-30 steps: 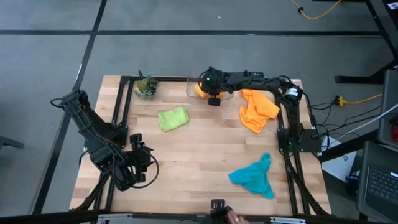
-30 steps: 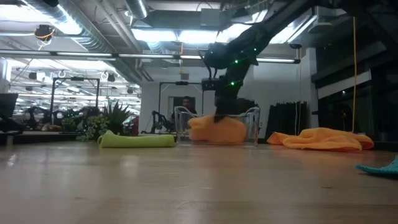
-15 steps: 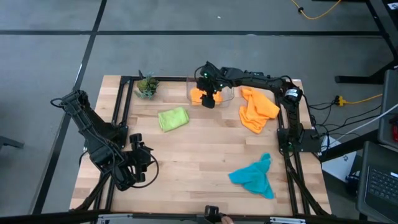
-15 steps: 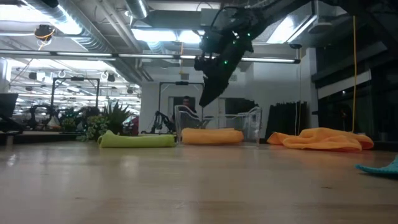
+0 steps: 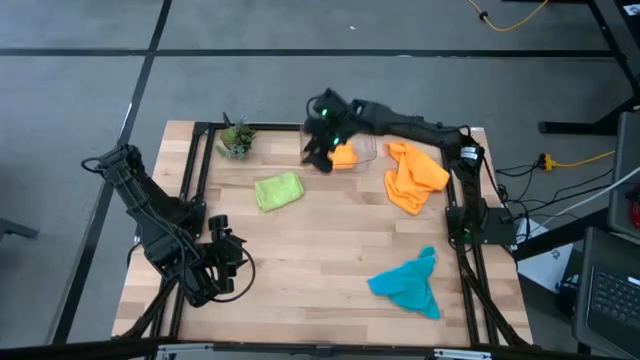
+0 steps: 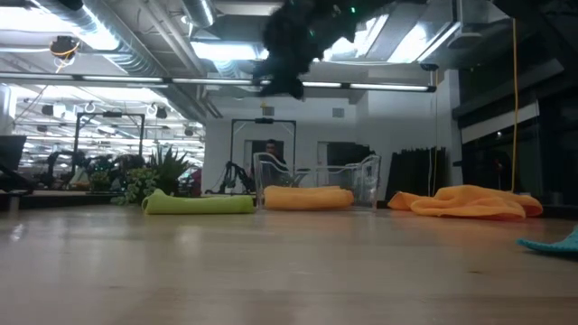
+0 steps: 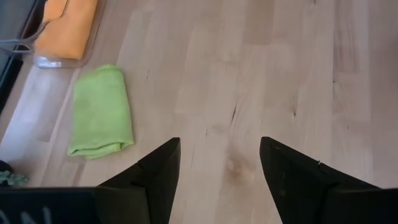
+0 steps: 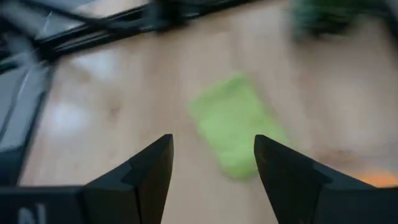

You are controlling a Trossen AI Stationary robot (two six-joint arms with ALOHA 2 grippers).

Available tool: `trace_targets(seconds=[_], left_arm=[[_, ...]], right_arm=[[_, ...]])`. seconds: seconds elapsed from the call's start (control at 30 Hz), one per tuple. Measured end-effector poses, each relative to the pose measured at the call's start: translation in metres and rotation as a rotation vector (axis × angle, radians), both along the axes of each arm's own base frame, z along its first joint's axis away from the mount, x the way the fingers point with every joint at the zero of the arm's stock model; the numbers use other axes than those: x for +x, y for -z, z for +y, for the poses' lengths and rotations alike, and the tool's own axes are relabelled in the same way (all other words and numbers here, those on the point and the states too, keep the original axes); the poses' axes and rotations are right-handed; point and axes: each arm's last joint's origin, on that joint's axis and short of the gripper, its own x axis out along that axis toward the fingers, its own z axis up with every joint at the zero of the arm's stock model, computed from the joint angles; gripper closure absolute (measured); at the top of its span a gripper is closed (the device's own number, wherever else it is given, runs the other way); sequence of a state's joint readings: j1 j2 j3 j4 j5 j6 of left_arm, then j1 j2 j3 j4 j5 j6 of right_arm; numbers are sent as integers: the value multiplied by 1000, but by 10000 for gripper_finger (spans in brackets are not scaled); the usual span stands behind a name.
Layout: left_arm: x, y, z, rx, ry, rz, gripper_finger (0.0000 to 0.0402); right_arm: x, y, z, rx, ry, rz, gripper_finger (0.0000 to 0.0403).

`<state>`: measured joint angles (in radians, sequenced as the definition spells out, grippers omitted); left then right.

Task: Fold microfiber towels
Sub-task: Put the green microfiber cloth into the transparent bin

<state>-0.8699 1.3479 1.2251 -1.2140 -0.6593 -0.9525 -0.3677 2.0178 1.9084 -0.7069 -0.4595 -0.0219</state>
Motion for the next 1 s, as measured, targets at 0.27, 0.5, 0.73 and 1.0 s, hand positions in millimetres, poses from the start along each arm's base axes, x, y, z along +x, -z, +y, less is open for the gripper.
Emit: trace_targets(seconds=[0.27,0.5,0.73,1.0], left_arm=[[-4,0,-7,-47,23,-6,188],[-5,-1,-12,-72,42,-25,188],[-4,-1,-12,-70,42,-26,188],[-5,-1,-13,-74,43,-28,188]], right_arm=[[32,43,108,-313,-139,-45,176],[42,96,151,-526,-17,-79,176],[81,132,151,-506,-57,13,176],[111,161,122,-594,-107,234,176]])
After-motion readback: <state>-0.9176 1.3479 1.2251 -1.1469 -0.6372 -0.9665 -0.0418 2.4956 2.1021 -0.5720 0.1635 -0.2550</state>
